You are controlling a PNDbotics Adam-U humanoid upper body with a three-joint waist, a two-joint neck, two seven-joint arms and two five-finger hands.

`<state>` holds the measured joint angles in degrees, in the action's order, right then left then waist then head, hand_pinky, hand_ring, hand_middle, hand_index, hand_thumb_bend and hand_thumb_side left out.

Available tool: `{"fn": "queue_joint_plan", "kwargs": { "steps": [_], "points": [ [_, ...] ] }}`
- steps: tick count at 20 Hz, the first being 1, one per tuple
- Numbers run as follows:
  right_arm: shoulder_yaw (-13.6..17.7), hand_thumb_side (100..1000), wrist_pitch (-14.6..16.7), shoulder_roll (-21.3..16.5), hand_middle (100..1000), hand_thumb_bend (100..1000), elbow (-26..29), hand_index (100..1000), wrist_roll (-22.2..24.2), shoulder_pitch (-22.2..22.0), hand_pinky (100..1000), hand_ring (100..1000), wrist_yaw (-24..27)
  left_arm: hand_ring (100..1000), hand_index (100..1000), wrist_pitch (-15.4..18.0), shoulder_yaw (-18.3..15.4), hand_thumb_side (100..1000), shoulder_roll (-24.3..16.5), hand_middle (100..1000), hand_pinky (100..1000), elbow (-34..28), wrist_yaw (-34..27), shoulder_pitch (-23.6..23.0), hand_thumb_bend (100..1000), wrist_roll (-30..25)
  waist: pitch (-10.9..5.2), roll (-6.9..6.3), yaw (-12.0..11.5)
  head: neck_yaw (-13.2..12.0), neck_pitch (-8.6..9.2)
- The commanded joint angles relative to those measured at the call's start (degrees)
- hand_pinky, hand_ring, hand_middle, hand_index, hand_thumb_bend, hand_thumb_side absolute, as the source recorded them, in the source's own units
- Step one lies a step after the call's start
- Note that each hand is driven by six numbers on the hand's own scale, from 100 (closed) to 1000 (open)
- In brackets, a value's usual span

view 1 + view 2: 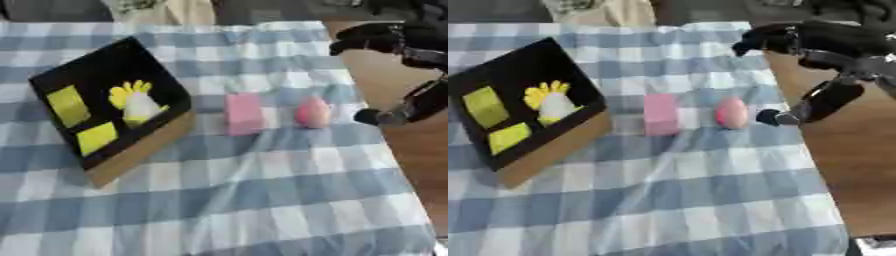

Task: Pick up objects on the table and place them in the box.

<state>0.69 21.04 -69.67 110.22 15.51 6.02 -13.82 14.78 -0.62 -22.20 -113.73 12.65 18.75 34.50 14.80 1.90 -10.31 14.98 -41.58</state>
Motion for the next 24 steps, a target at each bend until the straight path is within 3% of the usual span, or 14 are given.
{"fn": "queue_joint_plan", "kwargs": {
  "steps": [1, 24],
  "points": [
    [0.9, 483, -0.4, -1.5, 864, 411, 0.0, 1000, -0.8, 0.3, 1000, 1000, -1.0, 909, 796, -0.1, -0.4, 591, -1.5, 828, 765, -0.9, -0.3, 0.6, 489, -0.1, -1.41, 0.67, 0.0, 0.1, 0.2],
    [-1.0, 495, -0.1, -2.0, 877, 411, 0.3, 1000, 2.0, 2.0, 1000, 1000, -0.9, 909, 796, 0.0, -0.4, 589, -1.6, 829, 764, -0.9, -0.4, 0.6, 493, -0.1, -1.55, 0.89, -0.4, 0.8, -0.42]
  ]
}}
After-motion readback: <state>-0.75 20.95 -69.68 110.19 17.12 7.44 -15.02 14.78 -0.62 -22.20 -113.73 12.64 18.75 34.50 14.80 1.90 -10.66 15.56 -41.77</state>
